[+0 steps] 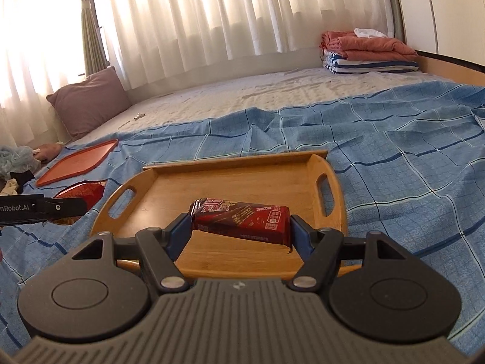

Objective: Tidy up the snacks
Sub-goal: 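Carry the nut bag with the left tool while the right tool carries the chocolate bar over the wooden tray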

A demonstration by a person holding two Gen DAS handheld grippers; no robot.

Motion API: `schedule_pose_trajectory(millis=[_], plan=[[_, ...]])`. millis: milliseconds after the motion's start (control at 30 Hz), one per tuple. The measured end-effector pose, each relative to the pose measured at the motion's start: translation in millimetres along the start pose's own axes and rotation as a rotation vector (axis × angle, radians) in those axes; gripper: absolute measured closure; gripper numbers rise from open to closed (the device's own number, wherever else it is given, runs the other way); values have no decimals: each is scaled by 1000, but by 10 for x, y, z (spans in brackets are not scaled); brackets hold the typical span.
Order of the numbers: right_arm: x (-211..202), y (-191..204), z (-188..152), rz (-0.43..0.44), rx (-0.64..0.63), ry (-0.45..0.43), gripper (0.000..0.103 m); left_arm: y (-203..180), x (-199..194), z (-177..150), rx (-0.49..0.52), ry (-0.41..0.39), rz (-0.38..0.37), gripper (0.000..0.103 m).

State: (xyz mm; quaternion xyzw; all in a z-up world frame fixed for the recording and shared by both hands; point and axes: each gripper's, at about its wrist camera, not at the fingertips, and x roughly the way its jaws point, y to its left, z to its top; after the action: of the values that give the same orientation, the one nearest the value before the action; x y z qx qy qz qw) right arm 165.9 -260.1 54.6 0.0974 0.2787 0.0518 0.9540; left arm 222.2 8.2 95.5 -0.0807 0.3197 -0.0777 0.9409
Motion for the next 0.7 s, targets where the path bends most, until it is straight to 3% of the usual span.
schedule_pose_trajectory(millis=[333,500,700], plan=[[798,-140,560,8,-14,89,31,-21,833,443,-33,56,35,47],[1206,-210,642,-23,-29,147,31,-19,1237,504,-3,74,75,47],[1553,-209,633,-35,-69,181,31,47,1623,510,-51,87,80,47]])
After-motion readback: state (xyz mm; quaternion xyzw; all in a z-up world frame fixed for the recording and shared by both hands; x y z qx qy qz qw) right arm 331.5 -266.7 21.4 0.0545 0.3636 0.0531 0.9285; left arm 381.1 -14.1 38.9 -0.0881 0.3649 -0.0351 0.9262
